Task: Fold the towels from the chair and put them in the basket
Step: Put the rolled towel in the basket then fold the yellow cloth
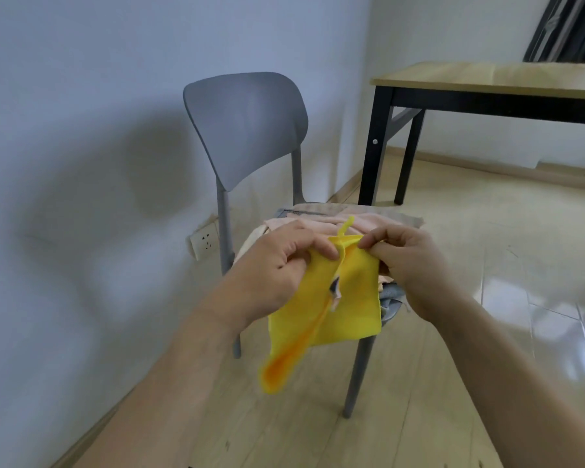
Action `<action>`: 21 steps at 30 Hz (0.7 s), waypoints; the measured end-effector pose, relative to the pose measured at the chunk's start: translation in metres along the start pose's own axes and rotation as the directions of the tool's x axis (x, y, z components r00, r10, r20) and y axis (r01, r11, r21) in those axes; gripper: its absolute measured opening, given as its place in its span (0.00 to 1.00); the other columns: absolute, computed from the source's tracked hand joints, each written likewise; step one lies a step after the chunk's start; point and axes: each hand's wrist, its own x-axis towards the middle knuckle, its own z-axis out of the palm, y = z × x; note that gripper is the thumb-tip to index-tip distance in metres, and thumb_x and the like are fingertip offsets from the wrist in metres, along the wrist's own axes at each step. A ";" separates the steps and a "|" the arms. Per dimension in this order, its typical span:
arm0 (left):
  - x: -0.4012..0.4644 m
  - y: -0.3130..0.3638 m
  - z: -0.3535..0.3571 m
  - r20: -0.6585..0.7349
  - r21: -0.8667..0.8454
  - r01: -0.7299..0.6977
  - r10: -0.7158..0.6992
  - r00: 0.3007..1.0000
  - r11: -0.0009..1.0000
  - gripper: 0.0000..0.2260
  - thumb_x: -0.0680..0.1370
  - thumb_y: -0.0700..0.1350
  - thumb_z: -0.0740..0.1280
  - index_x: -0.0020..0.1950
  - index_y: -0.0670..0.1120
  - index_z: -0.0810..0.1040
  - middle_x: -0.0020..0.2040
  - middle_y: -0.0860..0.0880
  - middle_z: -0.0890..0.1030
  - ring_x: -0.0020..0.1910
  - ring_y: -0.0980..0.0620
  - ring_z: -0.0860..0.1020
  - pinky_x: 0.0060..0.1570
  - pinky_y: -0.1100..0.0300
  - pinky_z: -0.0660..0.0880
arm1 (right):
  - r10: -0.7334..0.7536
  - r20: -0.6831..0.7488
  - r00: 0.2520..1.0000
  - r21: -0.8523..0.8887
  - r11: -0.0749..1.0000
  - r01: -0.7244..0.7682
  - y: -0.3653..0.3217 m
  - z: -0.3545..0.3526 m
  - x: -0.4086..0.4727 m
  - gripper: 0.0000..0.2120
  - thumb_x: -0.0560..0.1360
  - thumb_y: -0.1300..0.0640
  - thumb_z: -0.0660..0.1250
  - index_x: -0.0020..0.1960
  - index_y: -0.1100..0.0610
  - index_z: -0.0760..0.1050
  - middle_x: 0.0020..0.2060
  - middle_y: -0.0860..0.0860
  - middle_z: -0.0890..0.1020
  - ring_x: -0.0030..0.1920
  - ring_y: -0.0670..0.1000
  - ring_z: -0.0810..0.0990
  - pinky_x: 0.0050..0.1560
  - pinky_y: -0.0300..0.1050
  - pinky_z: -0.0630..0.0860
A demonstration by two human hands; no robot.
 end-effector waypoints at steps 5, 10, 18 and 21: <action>0.006 -0.017 0.011 -0.125 0.024 0.121 -0.117 0.985 0.992 0.14 0.77 0.36 0.66 0.52 0.57 0.75 0.46 0.58 0.79 0.49 0.62 0.77 0.52 0.67 0.73 | -0.108 -0.060 0.992 -0.140 0.985 0.099 0.005 0.000 -0.001 0.17 0.72 0.67 0.61 0.33 0.48 0.77 0.32 0.48 0.75 0.35 0.52 0.73 0.37 0.49 0.74; 0.011 -0.020 0.017 -0.214 0.114 0.107 -0.081 0.973 0.988 0.12 0.75 0.39 0.69 0.43 0.58 0.78 0.43 0.61 0.79 0.47 0.62 0.77 0.47 0.71 0.70 | -0.068 0.027 0.997 -0.068 0.995 0.069 -0.003 0.001 -0.009 0.20 0.73 0.71 0.57 0.36 0.50 0.79 0.42 0.62 0.79 0.39 0.60 0.75 0.42 0.57 0.76; 0.014 -0.026 0.016 -0.348 -0.060 0.109 -0.123 0.929 0.992 0.12 0.73 0.39 0.73 0.43 0.57 0.77 0.38 0.57 0.79 0.40 0.59 0.78 0.43 0.64 0.75 | -0.120 0.307 0.944 -0.080 0.985 0.151 -0.004 0.000 -0.020 0.16 0.65 0.46 0.74 0.50 0.36 0.74 0.52 0.39 0.74 0.52 0.48 0.77 0.53 0.53 0.79; 0.015 -0.027 0.016 -0.366 -0.066 0.099 -0.117 0.923 0.993 0.12 0.72 0.38 0.74 0.40 0.52 0.73 0.36 0.50 0.77 0.37 0.51 0.77 0.39 0.62 0.76 | -0.121 0.281 0.952 -0.104 0.982 0.156 -0.005 0.001 -0.020 0.23 0.58 0.33 0.72 0.51 0.37 0.74 0.54 0.39 0.74 0.53 0.50 0.77 0.52 0.52 0.80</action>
